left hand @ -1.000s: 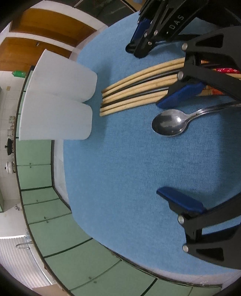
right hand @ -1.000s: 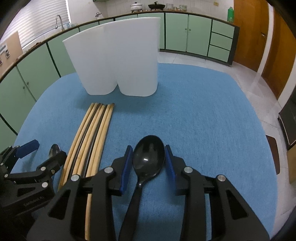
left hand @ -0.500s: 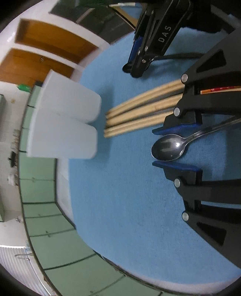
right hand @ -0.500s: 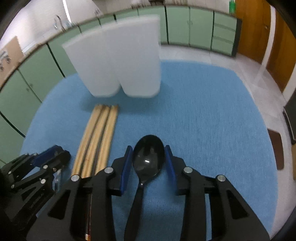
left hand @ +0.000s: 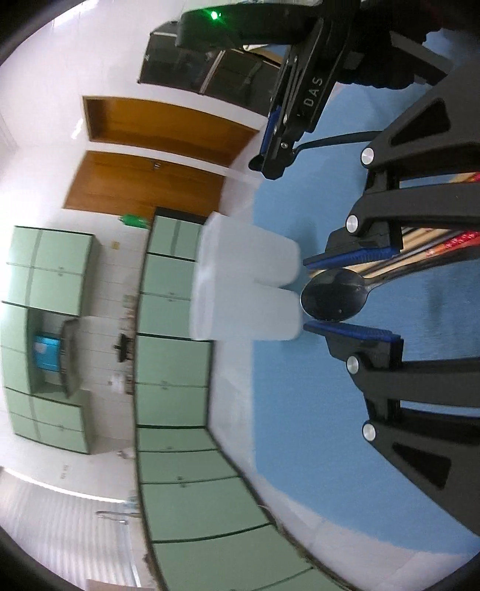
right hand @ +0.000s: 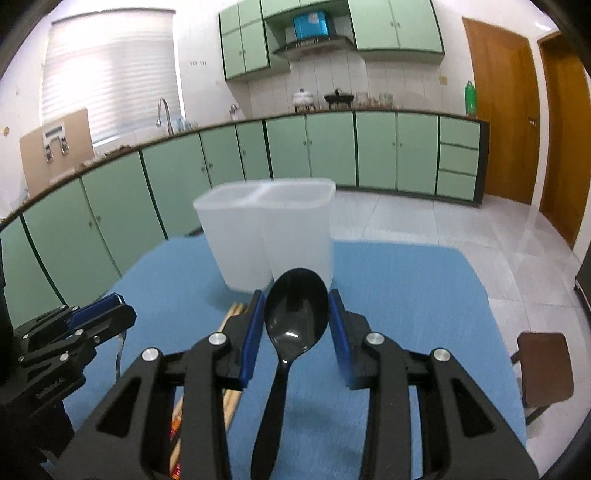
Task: Organize utensils
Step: 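Close the right gripper on the black spoon while the left gripper grasps the silver spoon, then lift both spoons and drop them into the white holder with both grippers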
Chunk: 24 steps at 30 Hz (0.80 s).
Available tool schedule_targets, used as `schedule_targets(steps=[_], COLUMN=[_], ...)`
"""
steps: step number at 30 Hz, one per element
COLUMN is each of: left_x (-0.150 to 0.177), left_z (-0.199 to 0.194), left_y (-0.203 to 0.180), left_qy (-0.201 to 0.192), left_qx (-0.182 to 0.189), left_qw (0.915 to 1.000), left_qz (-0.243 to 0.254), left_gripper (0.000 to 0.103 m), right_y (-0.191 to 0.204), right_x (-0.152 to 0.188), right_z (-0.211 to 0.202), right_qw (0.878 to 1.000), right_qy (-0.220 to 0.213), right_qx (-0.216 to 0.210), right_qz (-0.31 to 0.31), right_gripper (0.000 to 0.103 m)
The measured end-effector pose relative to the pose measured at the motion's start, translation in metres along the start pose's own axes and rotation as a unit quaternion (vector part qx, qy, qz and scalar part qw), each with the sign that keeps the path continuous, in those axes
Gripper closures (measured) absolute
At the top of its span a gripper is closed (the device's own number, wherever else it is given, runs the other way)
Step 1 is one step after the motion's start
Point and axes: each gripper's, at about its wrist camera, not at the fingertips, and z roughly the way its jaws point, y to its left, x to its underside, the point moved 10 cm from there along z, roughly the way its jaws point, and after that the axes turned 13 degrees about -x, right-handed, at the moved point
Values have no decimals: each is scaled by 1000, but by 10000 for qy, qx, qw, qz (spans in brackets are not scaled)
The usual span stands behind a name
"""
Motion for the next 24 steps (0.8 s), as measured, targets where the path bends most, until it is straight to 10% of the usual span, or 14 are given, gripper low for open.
schedule_targets(steps=[24], left_x=[-155], left_z=[-22], left_y=[9], left_qy=[-1759], left_qx=[89], left_qw=[9835], left_qz=[-424], left_gripper=[75], right_y=[-23], right_x=[-139], right_z=[-10], right_qw=[9891], right_qy=[-1461], right_qx=[-104], right_qz=[-156], right_gripper=[70])
